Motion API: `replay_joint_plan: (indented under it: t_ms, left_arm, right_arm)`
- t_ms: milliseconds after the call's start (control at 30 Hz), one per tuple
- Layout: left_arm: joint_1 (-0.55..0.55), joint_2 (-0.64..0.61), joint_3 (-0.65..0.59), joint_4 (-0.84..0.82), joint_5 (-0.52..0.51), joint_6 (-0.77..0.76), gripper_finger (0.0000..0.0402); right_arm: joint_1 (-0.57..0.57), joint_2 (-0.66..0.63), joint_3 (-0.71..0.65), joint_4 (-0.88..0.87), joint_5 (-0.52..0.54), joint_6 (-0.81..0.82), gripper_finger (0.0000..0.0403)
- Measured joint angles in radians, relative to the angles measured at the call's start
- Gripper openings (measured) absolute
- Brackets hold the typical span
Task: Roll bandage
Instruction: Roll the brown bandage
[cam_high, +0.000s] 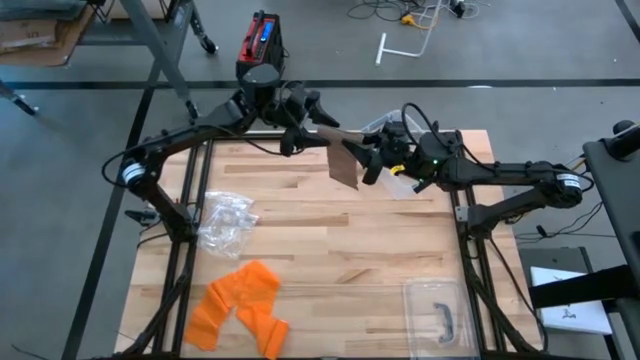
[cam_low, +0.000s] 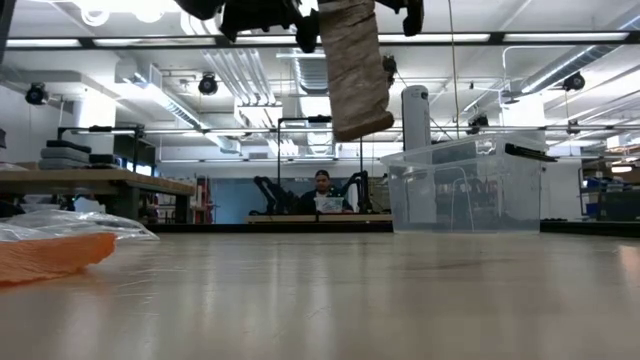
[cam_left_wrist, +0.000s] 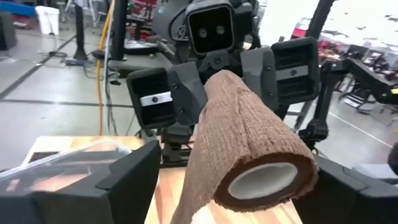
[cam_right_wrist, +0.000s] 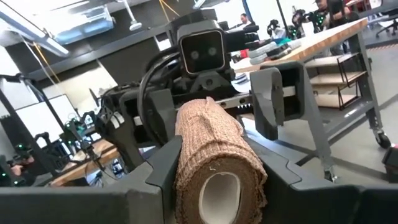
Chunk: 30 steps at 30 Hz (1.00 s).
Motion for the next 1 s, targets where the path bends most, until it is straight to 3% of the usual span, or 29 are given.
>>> replay_joint_plan:
  t_ms: [233,633,767,1000]
  left_arm:
    - [-0.010,0.004,0.000,0.076,0.048,-0.089,0.0253]
    - [-0.026,0.004,-0.001,0.076,0.041,-0.204,0.0108]
    - [-0.027,0.004,-0.001,0.076,0.038,-0.211,0.0121]
    - [-0.028,0.004,-0.002,0.076,0.017,-0.220,0.0226]
  right_arm:
    - [0.002,0.000,0.000,0.001,0.000,-0.017,0.0135]
    - [0.003,0.000,0.000,0.000,0.024,-0.066,0.0134]
    - [0.003,0.000,0.000,0.000,0.026,-0.073,0.0134]
    - [0.002,0.000,0.000,0.000,0.030,-0.084,0.0132]
